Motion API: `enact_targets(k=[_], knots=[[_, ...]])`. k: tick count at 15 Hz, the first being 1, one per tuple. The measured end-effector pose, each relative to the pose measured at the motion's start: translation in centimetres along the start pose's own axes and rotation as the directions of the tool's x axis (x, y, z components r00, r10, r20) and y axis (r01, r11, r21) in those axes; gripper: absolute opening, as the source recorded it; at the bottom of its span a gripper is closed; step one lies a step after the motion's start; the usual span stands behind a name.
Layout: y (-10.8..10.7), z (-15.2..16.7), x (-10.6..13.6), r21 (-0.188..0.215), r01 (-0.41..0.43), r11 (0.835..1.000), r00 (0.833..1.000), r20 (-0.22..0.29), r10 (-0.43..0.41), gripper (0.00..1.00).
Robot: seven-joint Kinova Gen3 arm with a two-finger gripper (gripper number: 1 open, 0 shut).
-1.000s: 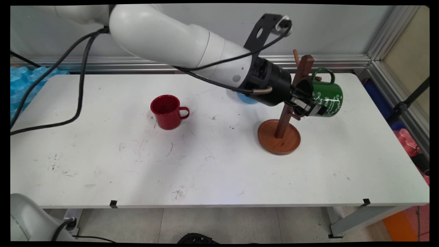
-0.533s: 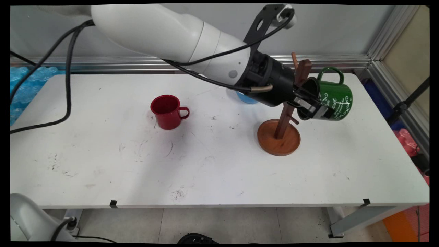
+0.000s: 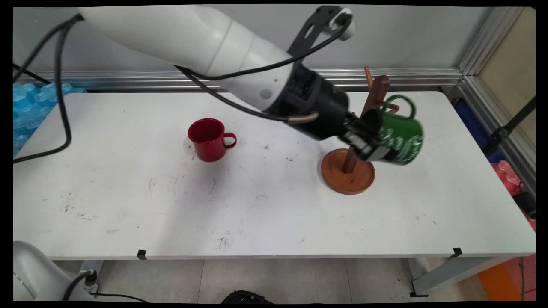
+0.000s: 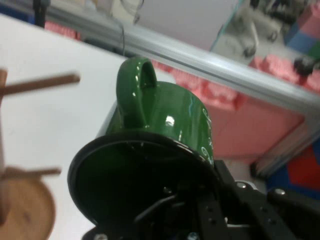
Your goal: Place the picked object on the table
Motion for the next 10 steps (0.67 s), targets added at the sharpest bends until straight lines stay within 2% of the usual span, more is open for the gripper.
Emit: enact_targets(k=[5,8,10], knots=[[-0.9,-2.8,-1.0,0.047,-0.067,0.997,0.993,0.104,0.062,0.0],[-2.2,-5.1,-1.8,0.088,-0.121,0.989,0.976,0.192,0.103,0.0],[-3.0,-6.5,-2.2,0.109,-0.163,0.981,0.959,0.253,0.131,0.0]])
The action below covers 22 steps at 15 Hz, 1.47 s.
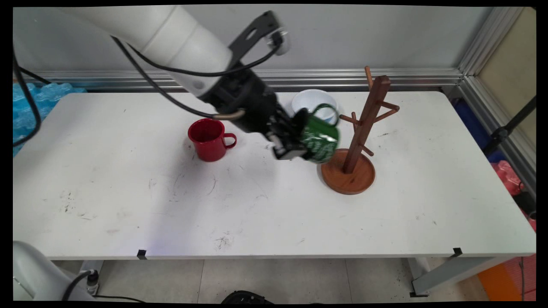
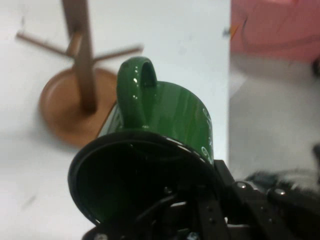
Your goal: Place the picked object on the table
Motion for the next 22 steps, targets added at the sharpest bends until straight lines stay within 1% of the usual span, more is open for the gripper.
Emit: enact_targets(k=[2,4,6,8,10,13,16,19,22], knots=[[-0.9,-1.2,-1.1,0.03,-0.035,0.999,0.997,0.071,0.033,0.0],[-1.4,-2.0,-2.2,0.048,-0.059,0.997,0.99,0.134,0.052,0.0],[-1.9,-2.9,-3.5,0.069,-0.085,0.994,0.975,0.212,0.068,0.0],[-2.3,-3.5,-4.9,0.089,-0.11,0.99,0.953,0.291,0.08,0.0],[-2.5,-3.7,-5.8,0.101,-0.129,0.986,0.936,0.342,0.087,0.0],[-2.7,-3.7,-7.6,0.125,-0.166,0.978,0.896,0.434,0.096,0.0],[-2.6,-3.4,-9.3,0.144,-0.2,0.969,0.854,0.51,0.101,0.0],[-2.2,-2.9,-10.7,0.144,-0.226,0.963,0.823,0.557,0.11,0.0],[-1.9,-2.0,-12.4,0.138,-0.263,0.955,0.782,0.61,0.128,0.0]])
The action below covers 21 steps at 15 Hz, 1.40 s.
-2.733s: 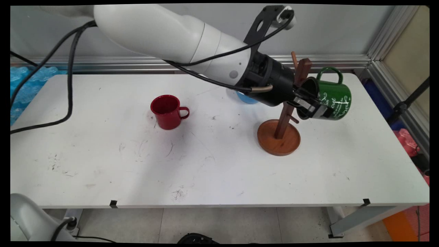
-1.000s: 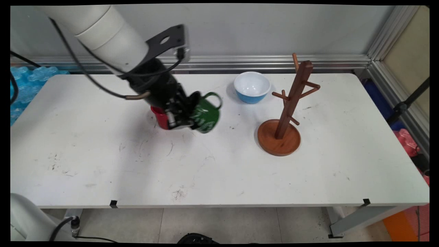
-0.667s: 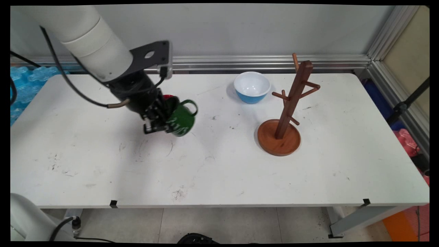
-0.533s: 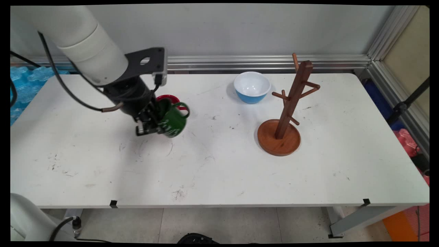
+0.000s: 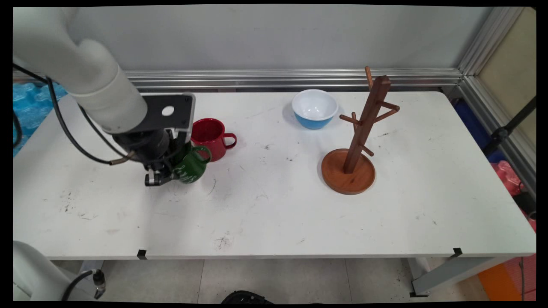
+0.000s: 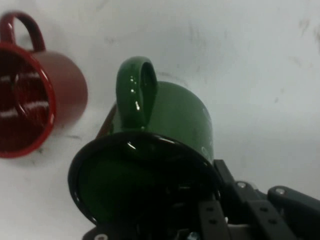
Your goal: Place the picked object on the table
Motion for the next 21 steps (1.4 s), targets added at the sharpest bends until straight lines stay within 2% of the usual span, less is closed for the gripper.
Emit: enact_targets(k=[5,11,20,21], knots=[[0.9,2.5,-0.5,0.019,-0.056,0.998,0.996,0.065,0.055,0.0],[1.9,4.7,-1.0,0.02,-0.113,0.993,0.987,0.119,0.11,0.0],[2.4,7.1,-1.5,0.024,-0.173,0.985,0.974,0.15,0.167,0.0],[2.4,7.2,-1.5,0.026,-0.176,0.984,0.974,0.15,0.17,1.0]])
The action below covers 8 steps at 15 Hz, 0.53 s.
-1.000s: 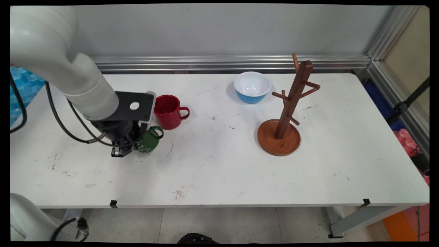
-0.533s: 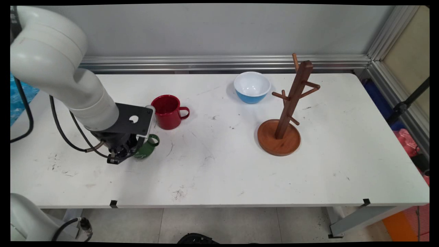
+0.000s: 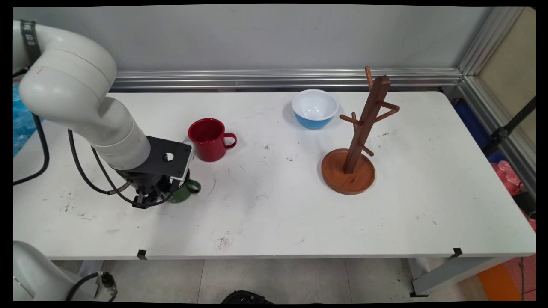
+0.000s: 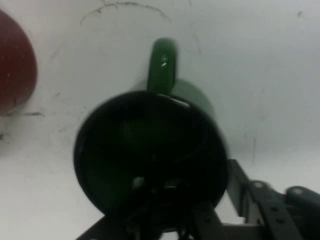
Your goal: Place the picked object on the table
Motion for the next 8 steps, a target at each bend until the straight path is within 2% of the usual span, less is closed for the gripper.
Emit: enact_targets(k=[8], knots=[[-0.21,0.7,0.12,0.008,-0.007,1.0,1.0,-0.025,0.007,1.0]])
